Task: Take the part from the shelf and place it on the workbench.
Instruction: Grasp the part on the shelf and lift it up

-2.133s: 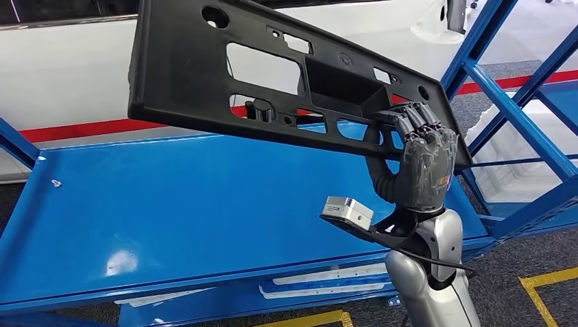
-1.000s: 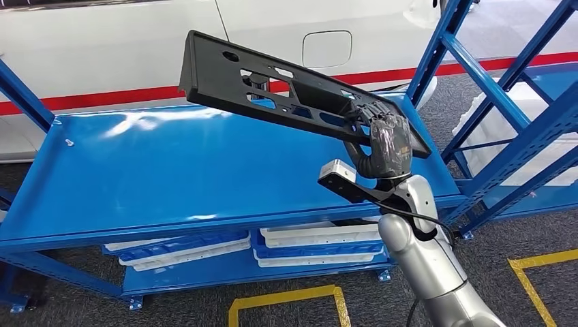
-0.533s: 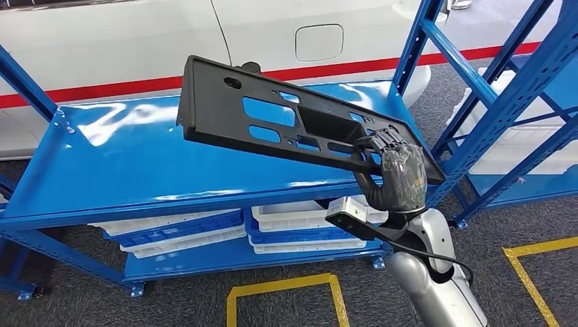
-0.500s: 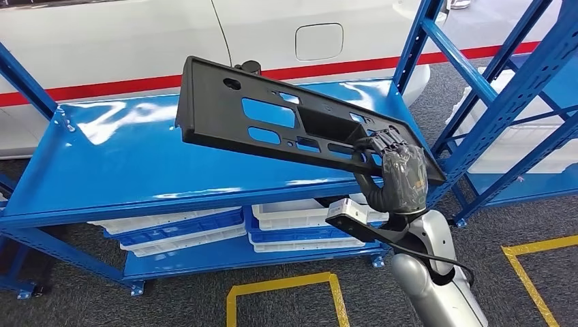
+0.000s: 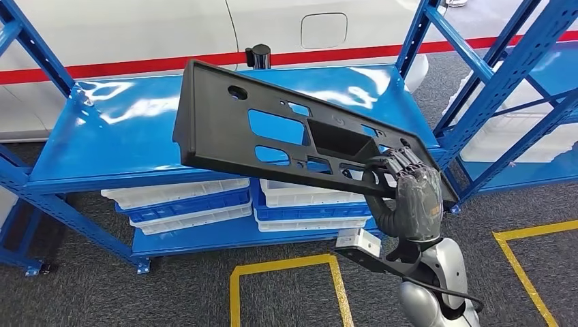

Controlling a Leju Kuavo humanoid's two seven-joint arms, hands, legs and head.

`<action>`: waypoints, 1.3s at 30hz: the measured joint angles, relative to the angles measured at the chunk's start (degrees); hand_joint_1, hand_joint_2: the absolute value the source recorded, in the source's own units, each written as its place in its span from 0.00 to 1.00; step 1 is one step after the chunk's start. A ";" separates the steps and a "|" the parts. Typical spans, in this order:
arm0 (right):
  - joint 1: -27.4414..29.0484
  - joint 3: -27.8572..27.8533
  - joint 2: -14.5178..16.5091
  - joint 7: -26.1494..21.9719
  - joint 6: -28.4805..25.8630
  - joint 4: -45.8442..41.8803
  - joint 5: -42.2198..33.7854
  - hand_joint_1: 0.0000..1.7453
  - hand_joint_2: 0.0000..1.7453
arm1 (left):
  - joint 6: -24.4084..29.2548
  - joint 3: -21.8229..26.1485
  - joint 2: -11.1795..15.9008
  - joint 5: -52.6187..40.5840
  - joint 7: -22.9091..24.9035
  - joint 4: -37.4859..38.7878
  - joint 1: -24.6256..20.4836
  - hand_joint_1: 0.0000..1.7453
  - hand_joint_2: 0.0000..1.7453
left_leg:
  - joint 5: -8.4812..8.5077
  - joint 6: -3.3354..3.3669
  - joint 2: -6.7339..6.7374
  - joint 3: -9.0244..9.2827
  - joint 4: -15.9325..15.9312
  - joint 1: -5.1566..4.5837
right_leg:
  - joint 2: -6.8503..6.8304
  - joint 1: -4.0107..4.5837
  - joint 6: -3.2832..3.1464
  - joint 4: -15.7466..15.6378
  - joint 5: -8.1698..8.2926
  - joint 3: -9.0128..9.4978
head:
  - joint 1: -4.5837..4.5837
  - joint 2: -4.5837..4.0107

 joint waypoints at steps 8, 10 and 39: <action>3.18 -1.09 2.20 -2.55 -0.58 -4.36 -1.42 0.99 1.00 | 1.82 2.24 0.59 2.15 -0.41 0.00 1.06 0.00 1.00 | -6.33 -2.79 -0.34 -2.82 7.28 0.59 | -0.05 -0.36 -3.32 -7.37 1.09 2.11 | -0.14 0.00; 3.49 -1.32 2.88 -3.22 -0.51 -4.63 -1.84 0.99 1.00 | 2.16 3.15 0.65 3.43 -1.31 0.00 1.18 0.00 1.00 | -10.68 -3.47 -0.38 -4.16 14.65 1.02 | -0.08 -0.29 -3.46 -7.25 2.44 0.70 | -0.17 -0.01; 4.17 -5.31 6.54 -12.85 2.49 -5.18 -12.34 0.99 1.00 | 2.41 13.47 1.97 13.96 -13.18 -0.23 0.70 0.00 1.00 | -5.91 -2.95 -0.18 -4.72 8.63 0.92 | -0.12 -0.12 -3.46 -7.57 0.80 2.77 | -0.16 -0.01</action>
